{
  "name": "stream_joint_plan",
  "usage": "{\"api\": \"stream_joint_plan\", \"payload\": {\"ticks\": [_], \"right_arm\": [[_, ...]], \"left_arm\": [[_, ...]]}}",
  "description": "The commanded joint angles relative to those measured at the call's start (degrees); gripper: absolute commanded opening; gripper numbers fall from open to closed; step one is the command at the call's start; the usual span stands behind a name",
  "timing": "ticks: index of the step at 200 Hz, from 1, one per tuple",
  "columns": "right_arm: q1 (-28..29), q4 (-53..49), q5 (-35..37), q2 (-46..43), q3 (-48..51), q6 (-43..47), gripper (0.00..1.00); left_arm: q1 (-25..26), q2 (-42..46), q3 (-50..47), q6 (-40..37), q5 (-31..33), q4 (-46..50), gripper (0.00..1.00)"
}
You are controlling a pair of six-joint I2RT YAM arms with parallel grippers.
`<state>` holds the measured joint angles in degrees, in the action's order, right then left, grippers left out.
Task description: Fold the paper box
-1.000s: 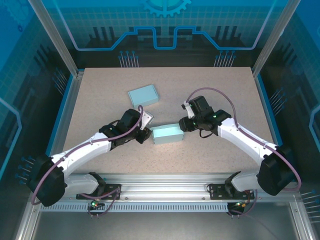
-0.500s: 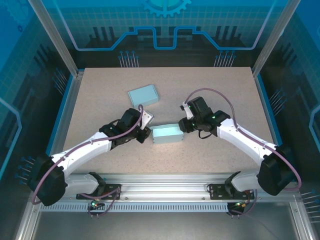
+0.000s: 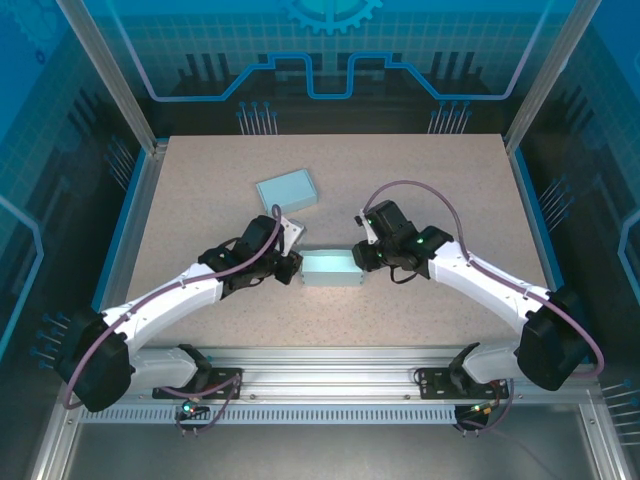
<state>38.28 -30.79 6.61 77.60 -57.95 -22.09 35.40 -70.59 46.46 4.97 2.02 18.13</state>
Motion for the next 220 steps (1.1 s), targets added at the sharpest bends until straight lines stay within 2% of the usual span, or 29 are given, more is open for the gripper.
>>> {"api": "stream_joint_plan", "payload": {"ticks": [1,45,83,181,220], "right_arm": [[1.3,0.4,3.0,0.2,0.4,-3.5,0.29],[2.6,-0.8,5.1,0.1,-0.3,-7.8,0.3],[2.9,-0.4,5.1,0.2,-0.3,-10.2,0.3],[5.1,-0.5,5.9,1.9,-0.9,-12.1,0.3],[5.5,-1.1,5.5,1.8,-1.5,-15.5,0.3]], "left_arm": [[-0.2,-0.6,1.1,5.6,-1.8,0.3,0.1],[-0.2,0.3,-0.8,14.5,-2.4,-3.5,0.0],[0.5,0.9,-2.8,19.8,-1.9,-6.8,0.0],[5.3,2.0,-7.7,25.3,9.3,-9.3,0.0],[6.7,2.3,-9.0,26.3,10.9,-10.9,0.0]]}}
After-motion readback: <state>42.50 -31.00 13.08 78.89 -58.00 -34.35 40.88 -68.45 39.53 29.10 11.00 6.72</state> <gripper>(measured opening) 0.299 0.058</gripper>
